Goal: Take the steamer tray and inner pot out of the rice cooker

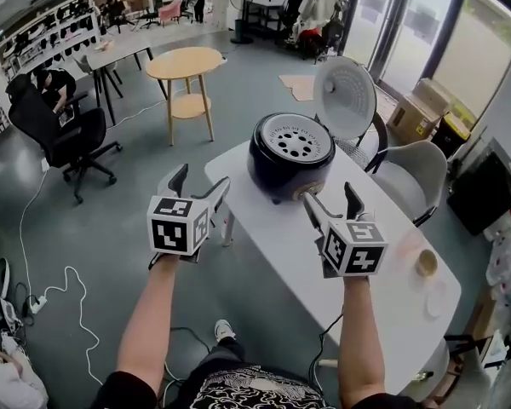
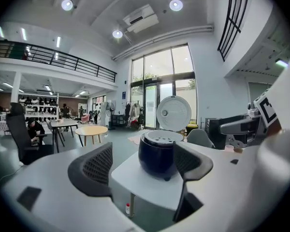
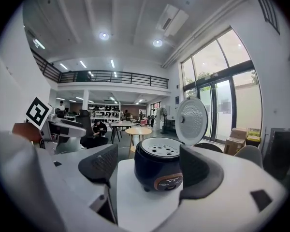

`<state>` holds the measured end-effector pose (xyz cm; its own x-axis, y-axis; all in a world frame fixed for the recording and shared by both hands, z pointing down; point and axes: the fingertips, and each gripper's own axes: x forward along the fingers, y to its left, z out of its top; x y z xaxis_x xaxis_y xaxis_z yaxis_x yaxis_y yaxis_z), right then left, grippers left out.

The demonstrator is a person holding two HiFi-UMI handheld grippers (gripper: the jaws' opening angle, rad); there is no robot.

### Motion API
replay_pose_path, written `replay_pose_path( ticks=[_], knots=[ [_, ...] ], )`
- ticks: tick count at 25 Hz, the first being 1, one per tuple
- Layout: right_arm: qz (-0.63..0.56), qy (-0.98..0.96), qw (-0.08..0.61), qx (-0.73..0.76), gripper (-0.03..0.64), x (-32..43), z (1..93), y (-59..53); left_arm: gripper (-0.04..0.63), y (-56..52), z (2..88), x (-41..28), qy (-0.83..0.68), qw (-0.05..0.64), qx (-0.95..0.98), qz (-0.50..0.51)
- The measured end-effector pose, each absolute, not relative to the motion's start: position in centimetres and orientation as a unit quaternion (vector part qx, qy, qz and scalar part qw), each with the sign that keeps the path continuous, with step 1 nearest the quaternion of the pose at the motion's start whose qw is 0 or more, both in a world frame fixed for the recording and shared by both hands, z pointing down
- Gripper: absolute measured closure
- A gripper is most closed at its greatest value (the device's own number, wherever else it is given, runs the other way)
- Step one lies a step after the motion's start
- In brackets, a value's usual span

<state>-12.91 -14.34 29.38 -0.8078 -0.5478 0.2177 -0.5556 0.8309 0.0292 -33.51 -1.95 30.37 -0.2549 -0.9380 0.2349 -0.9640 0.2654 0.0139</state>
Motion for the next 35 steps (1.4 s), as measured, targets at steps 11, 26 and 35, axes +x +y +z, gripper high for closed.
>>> replay_pose_path(
  ticks=[11, 26, 35],
  knots=[
    [-0.002, -0.940, 0.159, 0.301, 0.221, -21.7, 29.9, -19.1, 0.212, -9.7, 30.5, -41.7, -0.745, 0.095, 0.656, 0.069],
    [-0.070, -0.945, 0.280, 0.154, 0.216, -27.7, 28.7, -26.3, 0.211, -17.3, 32.0, -44.2, -0.708, 0.091, 0.694, 0.093],
    [-0.069, -0.920, 0.374, 0.090, 0.219, -34.6, 34.3, -35.9, 0.212, -25.4, 33.7, -49.0, -0.705, 0.086, 0.695, 0.112]
  ],
)
